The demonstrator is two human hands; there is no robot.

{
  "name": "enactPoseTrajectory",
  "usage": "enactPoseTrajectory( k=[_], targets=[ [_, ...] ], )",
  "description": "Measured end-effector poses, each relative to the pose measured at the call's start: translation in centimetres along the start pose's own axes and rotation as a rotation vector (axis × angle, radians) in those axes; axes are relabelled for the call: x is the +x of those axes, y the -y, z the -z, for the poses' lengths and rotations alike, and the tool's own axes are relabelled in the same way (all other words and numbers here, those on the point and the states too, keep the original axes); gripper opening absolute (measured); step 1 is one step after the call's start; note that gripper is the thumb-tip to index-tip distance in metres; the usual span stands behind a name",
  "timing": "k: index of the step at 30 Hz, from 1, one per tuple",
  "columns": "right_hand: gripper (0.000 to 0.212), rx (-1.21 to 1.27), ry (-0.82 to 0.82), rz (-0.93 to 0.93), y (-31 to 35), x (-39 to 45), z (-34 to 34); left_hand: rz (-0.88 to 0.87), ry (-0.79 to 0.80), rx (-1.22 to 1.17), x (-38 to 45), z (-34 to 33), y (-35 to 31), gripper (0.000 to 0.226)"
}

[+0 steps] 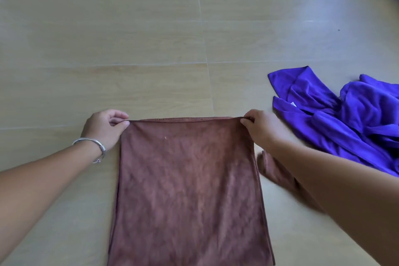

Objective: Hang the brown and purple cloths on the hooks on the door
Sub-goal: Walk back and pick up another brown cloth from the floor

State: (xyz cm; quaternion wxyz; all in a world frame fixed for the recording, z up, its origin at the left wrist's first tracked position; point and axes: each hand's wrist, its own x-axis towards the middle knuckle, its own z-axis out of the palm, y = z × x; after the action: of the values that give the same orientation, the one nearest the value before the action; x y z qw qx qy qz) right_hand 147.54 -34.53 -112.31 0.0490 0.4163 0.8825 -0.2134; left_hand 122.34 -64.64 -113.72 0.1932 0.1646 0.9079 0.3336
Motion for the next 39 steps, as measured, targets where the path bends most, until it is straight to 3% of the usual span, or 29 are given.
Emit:
enactPoseTrajectory(
  k=[3, 5, 8, 11, 14, 21, 23, 25, 27, 30, 34, 37, 39],
  targets=[
    [0.035, -0.123, -0.040, 0.082, 0.0, -1.3, -0.7, -0.067, -0.081, 0.122, -0.8, -1.0, 0.1, 0.022],
    [0.046, -0.209, -0.028, 0.335, -0.1, -3.1, -1.0, -0.322, -0.102, 0.300, -2.6, -1.2, -0.1, 0.024],
    [0.059, -0.325, 0.051, 0.642, -1.0, -6.5, -2.6, -0.731, 0.197, 0.576, -7.1, -2.5, 0.9, 0.049],
    [0.083, -0.491, 0.260, 0.623, -1.8, -8.0, -4.5, -0.652, 0.471, 0.848, -10.0, -3.7, 2.8, 0.082],
    [0.093, -0.612, 0.314, 0.607, -1.9, -6.5, -5.0, -0.609, 0.468, 0.981, -9.0, -3.9, 3.8, 0.087],
    [0.076, -0.722, 0.120, 0.387, 3.5, 0.5, -3.3, -0.393, 0.326, 1.168, -1.1, -4.0, -1.2, 0.076],
    [0.072, -0.578, 0.070, 0.470, 4.1, -0.4, -3.4, -0.527, 0.275, 1.079, -2.0, -3.9, -1.6, 0.076],
    [0.073, -0.487, 0.097, 0.622, 3.4, -3.2, -4.1, -0.790, 0.255, 0.954, -4.8, -3.9, -0.8, 0.082],
    [0.072, -0.461, 0.115, 0.851, 1.6, -6.2, -5.1, -1.036, 0.313, 0.893, -8.2, -4.2, 1.0, 0.086],
    [0.063, -0.422, 0.164, 1.141, -1.8, -8.8, -5.8, -1.239, 0.448, 0.915, -11.6, -4.1, 3.5, 0.083],
    [0.046, -0.395, 0.177, 1.272, -5.0, -9.9, -6.2, -1.350, 0.475, 0.779, -13.0, -2.7, 5.2, 0.048],
    [0.028, -0.333, 0.067, 1.308, -6.1, -9.5, -5.8, -1.319, 0.555, 0.744, -12.8, -1.5, 6.0, 0.023],
    [0.026, -0.346, 0.048, 1.314, -6.2, -8.8, -5.3, -1.290, 0.564, 0.778, -12.4, -0.8, 6.2, 0.019]
  ],
)
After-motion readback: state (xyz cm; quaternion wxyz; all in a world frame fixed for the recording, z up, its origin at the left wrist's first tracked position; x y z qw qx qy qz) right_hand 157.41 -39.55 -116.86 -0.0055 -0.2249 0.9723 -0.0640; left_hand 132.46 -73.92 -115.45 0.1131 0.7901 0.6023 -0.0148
